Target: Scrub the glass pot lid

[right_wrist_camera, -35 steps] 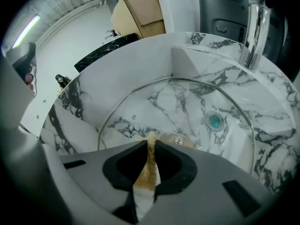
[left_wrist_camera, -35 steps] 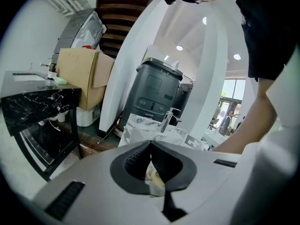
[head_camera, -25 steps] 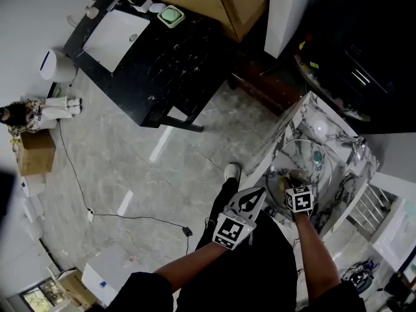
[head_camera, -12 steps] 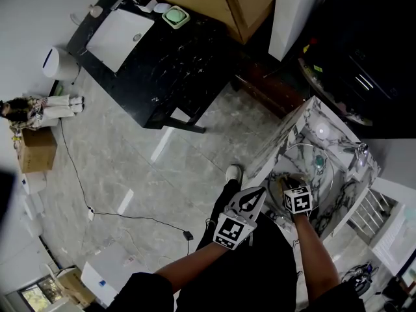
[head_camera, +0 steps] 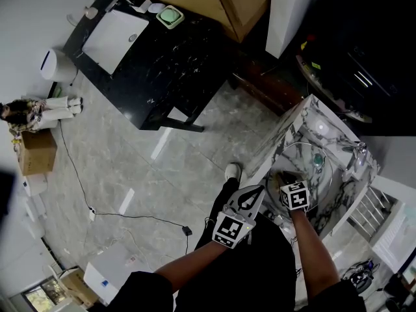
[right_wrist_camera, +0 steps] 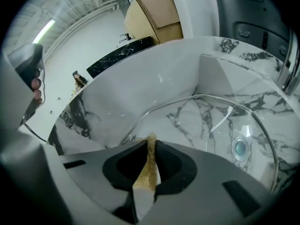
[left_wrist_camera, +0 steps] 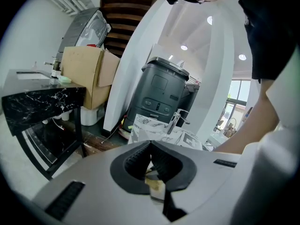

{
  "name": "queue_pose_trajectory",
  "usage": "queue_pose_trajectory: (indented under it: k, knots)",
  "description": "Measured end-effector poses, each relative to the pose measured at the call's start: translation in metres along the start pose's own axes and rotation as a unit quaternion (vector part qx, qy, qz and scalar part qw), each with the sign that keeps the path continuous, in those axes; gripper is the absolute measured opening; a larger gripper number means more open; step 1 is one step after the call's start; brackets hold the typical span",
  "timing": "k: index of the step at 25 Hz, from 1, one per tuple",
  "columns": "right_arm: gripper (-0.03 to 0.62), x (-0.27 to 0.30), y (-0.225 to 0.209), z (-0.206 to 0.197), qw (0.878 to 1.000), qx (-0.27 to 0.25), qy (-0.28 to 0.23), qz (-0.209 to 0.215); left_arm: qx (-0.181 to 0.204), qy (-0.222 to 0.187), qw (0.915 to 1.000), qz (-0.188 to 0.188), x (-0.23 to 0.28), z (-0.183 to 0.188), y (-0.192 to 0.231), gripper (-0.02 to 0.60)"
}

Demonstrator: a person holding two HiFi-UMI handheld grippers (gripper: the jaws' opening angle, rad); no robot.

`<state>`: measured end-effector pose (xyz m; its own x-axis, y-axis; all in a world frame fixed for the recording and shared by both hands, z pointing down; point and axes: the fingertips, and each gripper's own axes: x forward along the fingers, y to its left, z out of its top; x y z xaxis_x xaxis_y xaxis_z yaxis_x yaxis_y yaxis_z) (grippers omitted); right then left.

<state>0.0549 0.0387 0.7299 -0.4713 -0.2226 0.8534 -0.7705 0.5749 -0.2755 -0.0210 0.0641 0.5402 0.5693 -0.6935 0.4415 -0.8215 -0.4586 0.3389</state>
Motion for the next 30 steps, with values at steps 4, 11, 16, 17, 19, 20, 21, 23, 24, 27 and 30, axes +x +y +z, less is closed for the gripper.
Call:
queue_pose_trajectory:
  k: [4, 11, 16, 17, 19, 20, 21, 23, 24, 27, 30]
  knots:
    - [0.06, 0.004, -0.003, 0.0, 1.0, -0.002, -0.006, 0.004, -0.005, 0.003, 1.0, -0.005, 0.005, -0.001, 0.0, 0.015]
    - [0.06, 0.007, -0.011, 0.013, 1.0, -0.003, -0.025, 0.002, 0.0, 0.009, 0.9999, -0.007, 0.013, 0.003, 0.0, 0.015]
    - [0.06, 0.008, -0.017, 0.021, 1.0, -0.003, -0.031, -0.001, -0.007, 0.014, 0.9998, -0.011, 0.019, 0.006, 0.001, 0.015]
    - [0.06, 0.008, -0.018, 0.022, 0.999, -0.003, -0.032, -0.001, -0.008, 0.015, 0.9998, -0.014, 0.021, 0.006, 0.001, 0.015]
    - [0.06, 0.009, -0.02, 0.023, 0.999, -0.002, -0.035, 0.0, -0.006, 0.015, 0.9997, -0.019, 0.025, 0.009, -0.001, 0.015]
    - [0.06, 0.009, -0.022, 0.024, 0.999, 0.0, -0.036, -0.001, -0.004, 0.014, 0.9997, -0.02, 0.027, 0.01, -0.002, 0.015]
    - [0.06, 0.008, -0.025, 0.025, 0.999, 0.001, -0.037, -0.004, -0.003, 0.014, 0.9997, -0.022, 0.03, 0.012, -0.002, 0.015]
    - [0.06, 0.008, -0.031, 0.026, 0.999, 0.005, -0.036, -0.017, -0.002, 0.015, 0.9996, -0.023, 0.033, 0.014, -0.002, 0.015]
    - [0.061, 0.009, -0.033, 0.027, 0.999, 0.006, -0.035, -0.023, -0.002, 0.016, 0.9996, -0.023, 0.034, 0.014, -0.002, 0.015]
    - [0.06, 0.009, -0.038, 0.031, 0.999, 0.004, -0.036, -0.033, -0.003, 0.02, 0.9994, -0.027, 0.038, 0.014, -0.003, 0.015]
    - [0.06, 0.008, -0.045, 0.032, 0.998, 0.008, -0.039, -0.037, -0.003, 0.022, 0.9994, -0.027, 0.042, 0.014, -0.004, 0.015]
